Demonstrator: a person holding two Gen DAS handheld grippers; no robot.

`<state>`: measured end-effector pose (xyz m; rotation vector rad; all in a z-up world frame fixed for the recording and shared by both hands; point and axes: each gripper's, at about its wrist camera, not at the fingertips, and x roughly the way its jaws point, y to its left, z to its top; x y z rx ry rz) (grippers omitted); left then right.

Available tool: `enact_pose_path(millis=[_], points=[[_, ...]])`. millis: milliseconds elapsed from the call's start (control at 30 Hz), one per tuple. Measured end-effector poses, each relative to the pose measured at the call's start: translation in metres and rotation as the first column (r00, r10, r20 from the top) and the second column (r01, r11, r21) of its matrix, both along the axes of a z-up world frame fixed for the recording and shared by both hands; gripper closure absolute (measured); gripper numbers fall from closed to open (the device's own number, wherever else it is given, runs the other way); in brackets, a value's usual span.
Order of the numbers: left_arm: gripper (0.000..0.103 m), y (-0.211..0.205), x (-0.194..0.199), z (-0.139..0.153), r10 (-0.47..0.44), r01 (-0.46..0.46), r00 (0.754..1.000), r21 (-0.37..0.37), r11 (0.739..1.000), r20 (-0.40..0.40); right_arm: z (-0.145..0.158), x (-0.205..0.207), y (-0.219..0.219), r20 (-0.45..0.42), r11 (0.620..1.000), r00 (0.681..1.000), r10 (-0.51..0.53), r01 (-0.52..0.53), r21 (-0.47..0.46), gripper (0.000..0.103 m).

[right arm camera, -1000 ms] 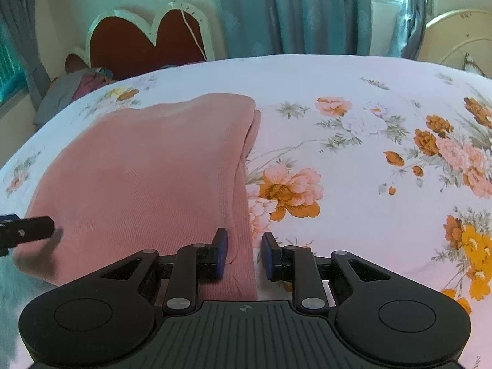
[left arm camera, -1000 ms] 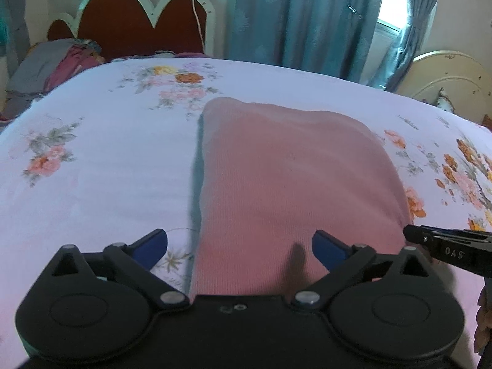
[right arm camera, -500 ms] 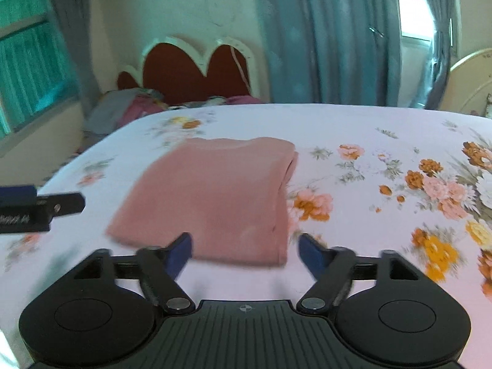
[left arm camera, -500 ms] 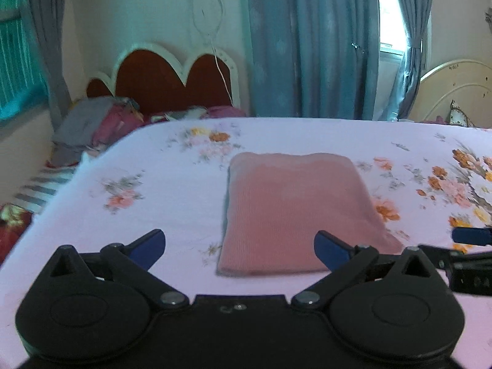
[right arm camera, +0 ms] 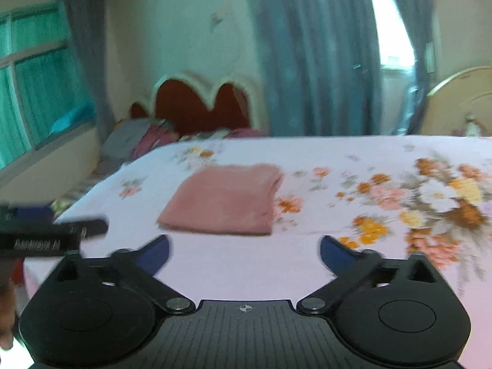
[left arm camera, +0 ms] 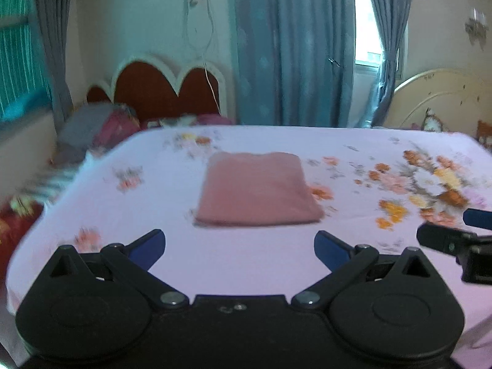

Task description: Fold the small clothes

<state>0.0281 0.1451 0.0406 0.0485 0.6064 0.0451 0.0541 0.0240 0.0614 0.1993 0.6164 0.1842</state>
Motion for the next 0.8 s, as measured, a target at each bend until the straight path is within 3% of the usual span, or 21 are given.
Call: enact_pose_path(millis=[167,300,800], points=[[0.0,-0.002,-0.023,0.012,0.068,-0.069,0.997,0.013,0.998,0.032,0.025,-0.026,-0.004,0.032,0.997,0.996,-0.08,0.08,-0.001,0.0],[0.0,-0.006,-0.036,0.019,0.074,-0.075,0.996,0.011,0.997,0.052,0.038,-0.045,0.001,0.104,0.996,0.991,-0.078,0.083,-0.045,0.0],[0.0,-0.008,-0.055,0.026,0.078,-0.078,0.994,-0.001,0.997,0.082,0.041,-0.059,-0.001,0.135,0.996,0.989,-0.056,0.065,-0.063,0.0]])
